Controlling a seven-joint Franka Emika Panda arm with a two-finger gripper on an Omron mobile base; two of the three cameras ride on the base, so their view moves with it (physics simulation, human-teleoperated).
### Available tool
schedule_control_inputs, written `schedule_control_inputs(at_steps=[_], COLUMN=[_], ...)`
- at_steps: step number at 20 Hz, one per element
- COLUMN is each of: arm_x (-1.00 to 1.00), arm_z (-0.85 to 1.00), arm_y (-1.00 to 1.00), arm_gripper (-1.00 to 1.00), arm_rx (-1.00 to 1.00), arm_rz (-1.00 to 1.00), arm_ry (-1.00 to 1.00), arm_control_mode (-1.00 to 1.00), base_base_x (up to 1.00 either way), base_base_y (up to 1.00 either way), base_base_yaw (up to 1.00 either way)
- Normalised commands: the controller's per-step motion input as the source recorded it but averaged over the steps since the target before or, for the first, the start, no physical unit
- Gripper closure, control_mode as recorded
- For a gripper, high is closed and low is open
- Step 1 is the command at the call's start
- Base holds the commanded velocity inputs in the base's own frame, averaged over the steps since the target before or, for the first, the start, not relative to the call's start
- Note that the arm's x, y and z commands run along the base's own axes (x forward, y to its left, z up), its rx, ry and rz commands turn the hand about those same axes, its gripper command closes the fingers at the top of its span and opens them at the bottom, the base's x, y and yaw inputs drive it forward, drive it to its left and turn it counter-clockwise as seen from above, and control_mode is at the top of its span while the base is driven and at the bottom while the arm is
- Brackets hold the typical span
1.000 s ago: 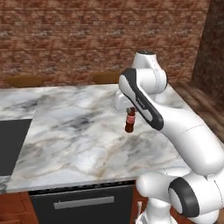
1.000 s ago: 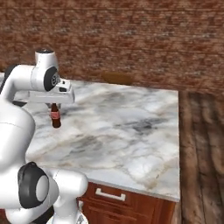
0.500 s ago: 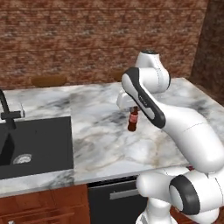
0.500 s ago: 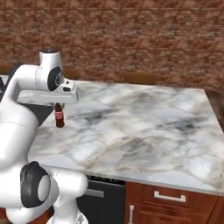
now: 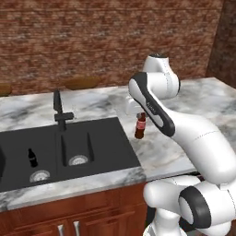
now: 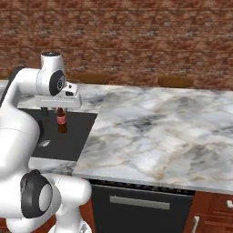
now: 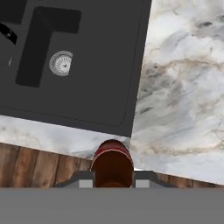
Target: Place the large bottle from the dining counter next to the other large bottle outside the sink, and place the small bottle from the dining counter next to the other small bottle inside the sink.
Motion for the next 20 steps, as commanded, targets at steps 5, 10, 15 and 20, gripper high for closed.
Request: schedule_control_inputs(at_steps=[5,10,15,20], arm_x=[0.0,0.0,0.0,0.0], arm_z=[0.0,0.0,0.0,0.0], arm_y=[0.0,0.0,0.0,0.0], arm_gripper=[1.0,1.0,1.0,1.0], arm_rx=[0.0,0.0,0.0,0.0], arm_rz=[0.0,0.0,0.0,0.0], arm_ry=[0.0,0.0,0.0,0.0], arm_control_mode=[1.0,1.0,1.0,1.0], base_base_x=[0.0,0.01,0.06,0.35], base_base_y=[1.0,1.0,0.85,0.66], base_base_yaw=[-0.12,-0.08,0.0,0.0])
